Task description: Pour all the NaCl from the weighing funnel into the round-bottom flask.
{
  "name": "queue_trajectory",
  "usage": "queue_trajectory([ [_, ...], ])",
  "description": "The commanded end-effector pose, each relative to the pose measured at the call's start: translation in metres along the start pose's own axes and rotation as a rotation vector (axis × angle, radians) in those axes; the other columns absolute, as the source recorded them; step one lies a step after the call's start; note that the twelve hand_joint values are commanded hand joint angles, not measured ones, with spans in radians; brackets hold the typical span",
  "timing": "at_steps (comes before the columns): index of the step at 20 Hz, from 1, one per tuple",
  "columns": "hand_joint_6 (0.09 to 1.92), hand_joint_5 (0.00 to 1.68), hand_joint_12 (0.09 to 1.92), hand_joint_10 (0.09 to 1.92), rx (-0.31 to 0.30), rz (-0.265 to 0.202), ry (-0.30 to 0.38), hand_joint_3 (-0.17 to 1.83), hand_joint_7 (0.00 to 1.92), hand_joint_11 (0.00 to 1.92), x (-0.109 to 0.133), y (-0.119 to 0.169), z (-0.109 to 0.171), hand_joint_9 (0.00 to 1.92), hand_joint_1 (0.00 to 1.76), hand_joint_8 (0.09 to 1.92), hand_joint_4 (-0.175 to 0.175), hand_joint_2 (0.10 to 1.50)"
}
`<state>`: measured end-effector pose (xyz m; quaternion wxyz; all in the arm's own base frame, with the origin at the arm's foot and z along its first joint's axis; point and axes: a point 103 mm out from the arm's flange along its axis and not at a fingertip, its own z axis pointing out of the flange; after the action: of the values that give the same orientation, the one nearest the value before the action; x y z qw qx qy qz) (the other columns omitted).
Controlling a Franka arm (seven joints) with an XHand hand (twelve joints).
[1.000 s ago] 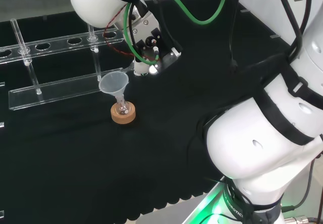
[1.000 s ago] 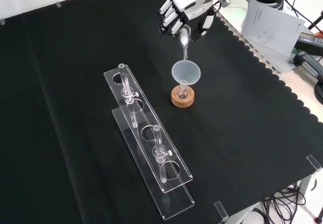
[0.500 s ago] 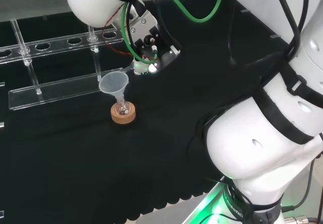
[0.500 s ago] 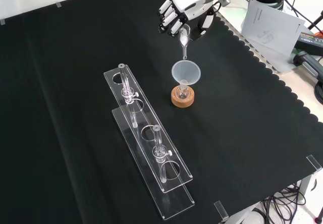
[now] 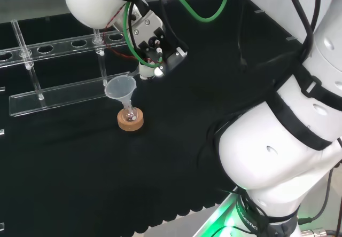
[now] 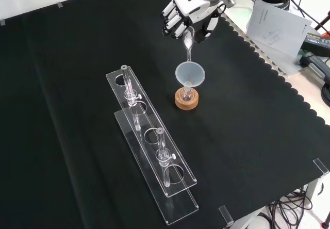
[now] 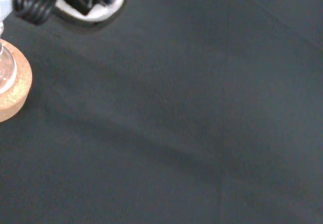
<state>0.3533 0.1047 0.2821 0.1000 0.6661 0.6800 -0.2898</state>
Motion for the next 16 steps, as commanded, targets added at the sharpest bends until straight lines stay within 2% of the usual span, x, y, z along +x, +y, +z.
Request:
queue_trajectory([
  [1, 0.83, 1.17, 1.12, 0.37, 0.003, -0.001, -0.026, 0.59, 0.60, 0.74, 0.0011, 0.0006, -0.0013, 0.96, 1.09, 0.64, 0.175, 0.73],
  [16, 0.83, 1.17, 1.12, 0.36, 0.008, 0.002, -0.074, 0.59, 0.59, 0.74, 0.0019, 0.0021, -0.0061, 0.95, 1.09, 0.64, 0.175, 0.73],
])
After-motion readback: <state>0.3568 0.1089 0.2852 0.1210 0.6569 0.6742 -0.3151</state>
